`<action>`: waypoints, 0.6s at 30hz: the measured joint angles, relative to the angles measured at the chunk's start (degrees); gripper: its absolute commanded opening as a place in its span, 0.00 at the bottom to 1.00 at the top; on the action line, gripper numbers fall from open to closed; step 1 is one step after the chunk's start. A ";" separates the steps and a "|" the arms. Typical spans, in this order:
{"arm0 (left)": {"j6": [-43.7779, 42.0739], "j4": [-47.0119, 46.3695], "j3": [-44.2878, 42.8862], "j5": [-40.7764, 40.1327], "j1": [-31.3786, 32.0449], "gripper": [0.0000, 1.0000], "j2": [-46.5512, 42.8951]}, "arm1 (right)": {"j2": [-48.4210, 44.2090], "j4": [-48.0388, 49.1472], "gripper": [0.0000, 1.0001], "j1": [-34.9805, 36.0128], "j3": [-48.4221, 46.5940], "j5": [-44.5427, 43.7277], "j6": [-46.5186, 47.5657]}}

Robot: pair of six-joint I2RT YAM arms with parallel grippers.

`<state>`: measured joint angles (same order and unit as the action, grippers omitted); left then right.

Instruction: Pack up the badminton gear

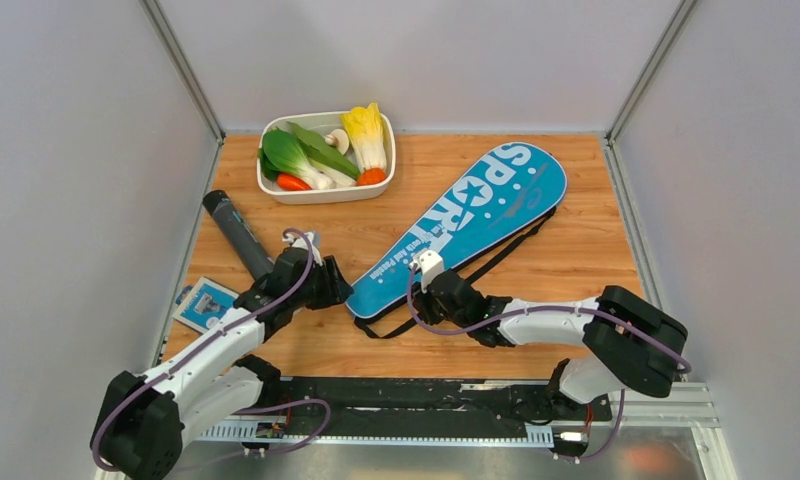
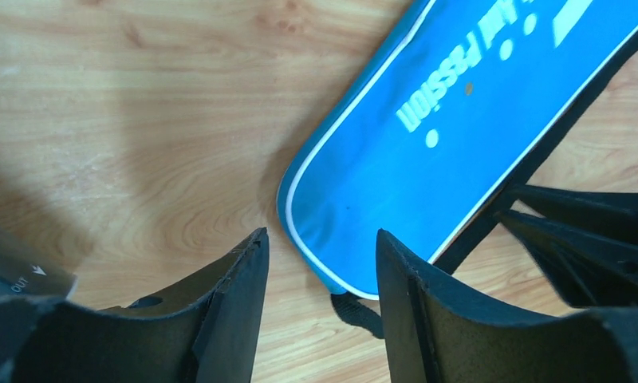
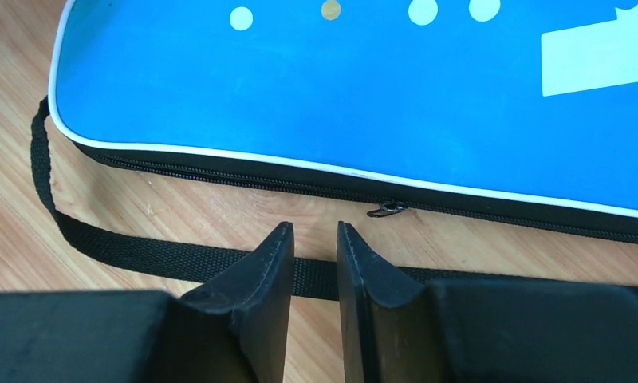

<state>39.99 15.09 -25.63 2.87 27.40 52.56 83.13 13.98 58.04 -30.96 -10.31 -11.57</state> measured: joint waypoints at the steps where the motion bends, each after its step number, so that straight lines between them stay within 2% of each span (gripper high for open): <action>1: 0.31 -0.74 0.90 0.26 0.00 0.59 0.28 | -0.35 0.15 0.34 0.00 0.20 -0.15 -0.20; 4: 1.88 -2.62 3.69 1.86 0.00 0.57 2.32 | -1.29 0.61 0.42 -0.02 0.61 -0.33 -0.66; 8: 5.55 -6.91 6.82 5.07 0.02 0.56 5.81 | -3.67 1.20 0.44 -0.35 2.23 -0.63 -1.29; 12: 10.60 -14.49 10.38 6.23 0.76 0.56 5.44 | -6.34 1.77 0.46 -1.25 4.15 -0.96 -1.84; 14: 13.70 -18.51 12.70 6.47 0.87 0.50 4.76 | -7.19 2.21 0.53 -1.68 4.94 -1.14 -2.05; 16: 16.44 -21.33 14.38 6.47 0.96 0.33 4.42 | -7.26 2.62 0.58 -1.97 5.29 -1.36 -2.47; 17: 17.46 -21.88 14.78 6.49 0.98 0.20 4.44 | -7.26 2.82 0.59 -1.99 5.46 -1.53 -2.69; 18: 18.56 -22.36 15.21 6.54 1.01 0.12 4.42 | -7.26 3.08 0.60 -1.99 5.73 -1.57 -2.99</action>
<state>58.54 -7.27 -10.41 9.41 28.40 56.97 75.88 17.06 56.05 -25.23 -11.88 -14.57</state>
